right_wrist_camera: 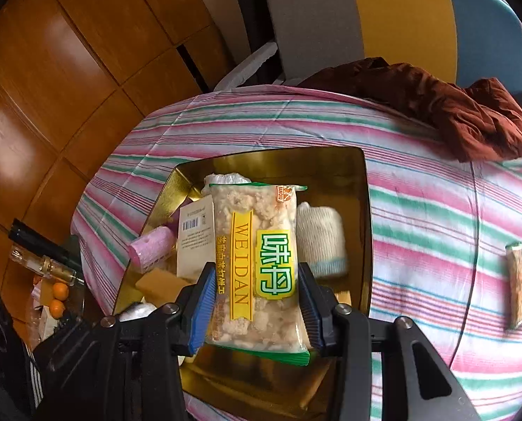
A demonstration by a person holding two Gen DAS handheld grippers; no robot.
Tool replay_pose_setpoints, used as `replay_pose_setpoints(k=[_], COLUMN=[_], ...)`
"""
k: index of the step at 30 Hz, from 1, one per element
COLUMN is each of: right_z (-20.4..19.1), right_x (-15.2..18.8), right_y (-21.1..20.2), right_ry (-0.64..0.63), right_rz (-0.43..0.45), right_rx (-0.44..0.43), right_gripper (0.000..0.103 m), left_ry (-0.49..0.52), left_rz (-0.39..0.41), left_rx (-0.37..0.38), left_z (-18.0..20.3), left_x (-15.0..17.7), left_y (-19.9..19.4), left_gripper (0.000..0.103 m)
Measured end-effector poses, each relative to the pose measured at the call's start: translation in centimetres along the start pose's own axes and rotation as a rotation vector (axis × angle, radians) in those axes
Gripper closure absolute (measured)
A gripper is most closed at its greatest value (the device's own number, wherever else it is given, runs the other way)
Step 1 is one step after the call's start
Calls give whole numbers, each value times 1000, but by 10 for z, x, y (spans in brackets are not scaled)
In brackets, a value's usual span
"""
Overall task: Organize objects
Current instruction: 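Carry plastic bag and WEIDAN packet into gold tray and open both grippers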
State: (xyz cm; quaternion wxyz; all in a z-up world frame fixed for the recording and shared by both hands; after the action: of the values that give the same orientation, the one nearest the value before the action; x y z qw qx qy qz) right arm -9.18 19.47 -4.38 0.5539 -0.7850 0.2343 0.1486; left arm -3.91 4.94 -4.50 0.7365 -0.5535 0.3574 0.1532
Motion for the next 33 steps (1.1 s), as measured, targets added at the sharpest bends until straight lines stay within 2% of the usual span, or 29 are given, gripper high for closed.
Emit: replay_pose_setpoints(k=[12, 17, 25, 28, 33], right_z=[6, 8, 10, 11, 15], right_x=[-11, -15, -2, 3, 12], right_y=[13, 11, 7, 4, -5], right_ry=[-13, 8, 32, 41, 44], right_rz=[-13, 13, 14, 17, 31], right_rx=[17, -1, -14, -1, 30], right_gripper=[58, 52, 52, 52, 52], left_ry=[16, 3, 11, 11, 17], left_rz=[-32, -37, -28, -19, 5], left_rx=[-1, -3, -22, -22, -40], left_z=[7, 7, 7, 7, 4], left_x=[4, 5, 6, 6, 3], left_y=[17, 19, 16, 13, 5], left_gripper=[63, 55, 51, 44, 43])
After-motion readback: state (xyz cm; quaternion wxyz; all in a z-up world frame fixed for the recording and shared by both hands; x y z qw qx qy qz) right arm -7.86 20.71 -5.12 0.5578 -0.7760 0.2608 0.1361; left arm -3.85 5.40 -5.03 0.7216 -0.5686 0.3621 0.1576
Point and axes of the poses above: each gripper's, at about its wrist camera, not at the fingertips, and y roughly the way its jaws point, z to its right, x to its underside, the point moved 5 cm from there along y, roughly the way its jaws point, and after that the axes turned 1 degree about y, right-handed, at the moved point
